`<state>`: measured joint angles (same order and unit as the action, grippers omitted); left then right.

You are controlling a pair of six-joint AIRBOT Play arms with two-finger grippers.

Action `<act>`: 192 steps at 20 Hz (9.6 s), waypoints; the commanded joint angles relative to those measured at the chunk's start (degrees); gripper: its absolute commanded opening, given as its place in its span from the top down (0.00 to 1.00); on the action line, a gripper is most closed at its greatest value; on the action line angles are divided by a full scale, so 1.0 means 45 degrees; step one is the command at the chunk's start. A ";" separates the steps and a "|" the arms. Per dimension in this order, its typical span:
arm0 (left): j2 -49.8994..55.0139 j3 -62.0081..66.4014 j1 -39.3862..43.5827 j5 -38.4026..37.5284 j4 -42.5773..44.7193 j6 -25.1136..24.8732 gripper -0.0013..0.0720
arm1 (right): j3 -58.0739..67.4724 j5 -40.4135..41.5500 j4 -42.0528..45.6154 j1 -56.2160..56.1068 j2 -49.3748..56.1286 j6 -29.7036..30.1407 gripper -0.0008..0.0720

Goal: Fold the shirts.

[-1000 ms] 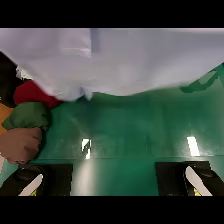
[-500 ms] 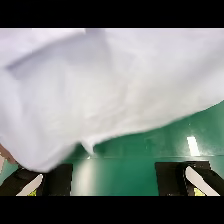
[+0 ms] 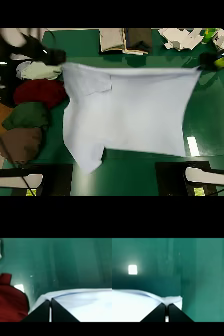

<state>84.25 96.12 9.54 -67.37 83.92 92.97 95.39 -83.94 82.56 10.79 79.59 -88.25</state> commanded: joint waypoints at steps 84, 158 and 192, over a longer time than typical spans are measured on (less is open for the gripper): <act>-1.0156 -1.1642 -0.0068 -0.2297 -0.2472 -0.0146 0.95 | -1.2939 -0.0821 0.0651 0.0656 -0.9253 -0.0398 0.97; 0.3225 -0.0520 0.3643 0.2992 -0.4692 -0.1622 0.95 | 0.2589 0.1059 -0.3915 -0.6363 0.0194 -0.1209 0.98; -0.2948 -0.0588 -0.1734 -0.0180 -0.2463 -0.2108 0.95 | -0.2798 0.4668 -0.2919 -0.7087 0.3356 -0.5163 0.12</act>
<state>70.85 93.49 1.78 -68.14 73.01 83.72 84.97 -67.70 74.17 -21.63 93.91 -107.55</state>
